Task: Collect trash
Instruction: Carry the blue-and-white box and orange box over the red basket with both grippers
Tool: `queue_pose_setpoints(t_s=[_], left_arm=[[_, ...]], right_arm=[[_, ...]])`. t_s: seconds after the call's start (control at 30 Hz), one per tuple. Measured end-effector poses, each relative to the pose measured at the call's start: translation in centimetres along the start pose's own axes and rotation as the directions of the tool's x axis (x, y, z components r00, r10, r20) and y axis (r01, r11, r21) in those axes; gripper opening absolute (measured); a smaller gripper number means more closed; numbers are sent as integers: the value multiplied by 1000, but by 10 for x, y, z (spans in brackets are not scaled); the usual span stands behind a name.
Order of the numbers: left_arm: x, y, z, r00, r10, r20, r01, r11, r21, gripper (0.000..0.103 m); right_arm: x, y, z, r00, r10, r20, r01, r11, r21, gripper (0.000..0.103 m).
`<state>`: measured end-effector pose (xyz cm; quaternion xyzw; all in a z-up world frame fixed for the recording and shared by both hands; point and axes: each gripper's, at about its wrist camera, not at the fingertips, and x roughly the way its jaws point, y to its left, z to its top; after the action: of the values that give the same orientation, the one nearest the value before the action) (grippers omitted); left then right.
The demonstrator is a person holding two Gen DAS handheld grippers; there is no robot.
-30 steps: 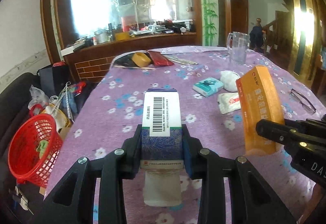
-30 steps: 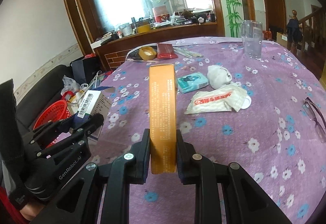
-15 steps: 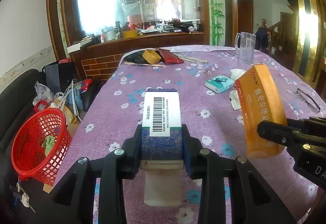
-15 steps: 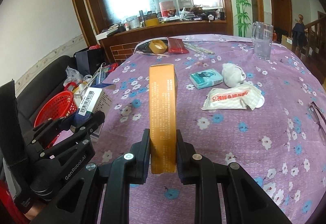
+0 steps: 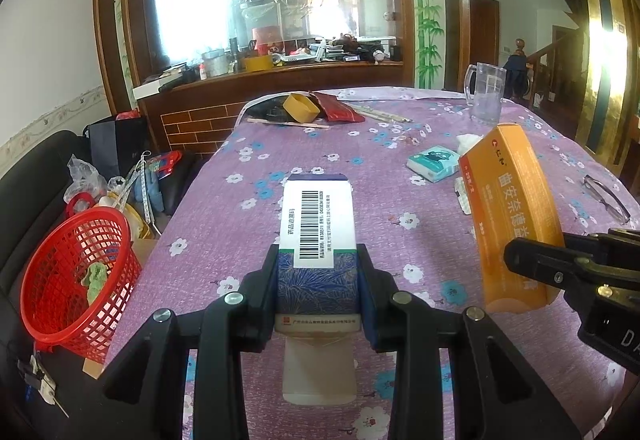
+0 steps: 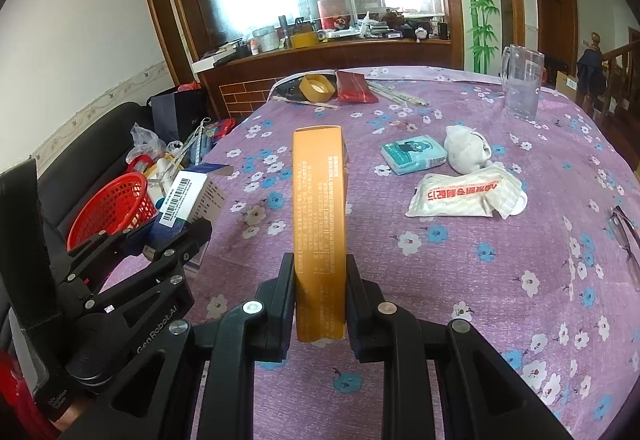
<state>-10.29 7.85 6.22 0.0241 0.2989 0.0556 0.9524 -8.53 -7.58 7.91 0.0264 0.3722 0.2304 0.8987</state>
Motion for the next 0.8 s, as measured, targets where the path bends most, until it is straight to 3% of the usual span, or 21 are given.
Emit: queue_pose_setpoints(t_s=[0.8], left_arm=[[-6, 40, -7, 1000, 27, 0, -27, 997, -72, 33]], right_arm=[[18, 35, 8, 998, 38, -40, -40, 998, -55, 24]])
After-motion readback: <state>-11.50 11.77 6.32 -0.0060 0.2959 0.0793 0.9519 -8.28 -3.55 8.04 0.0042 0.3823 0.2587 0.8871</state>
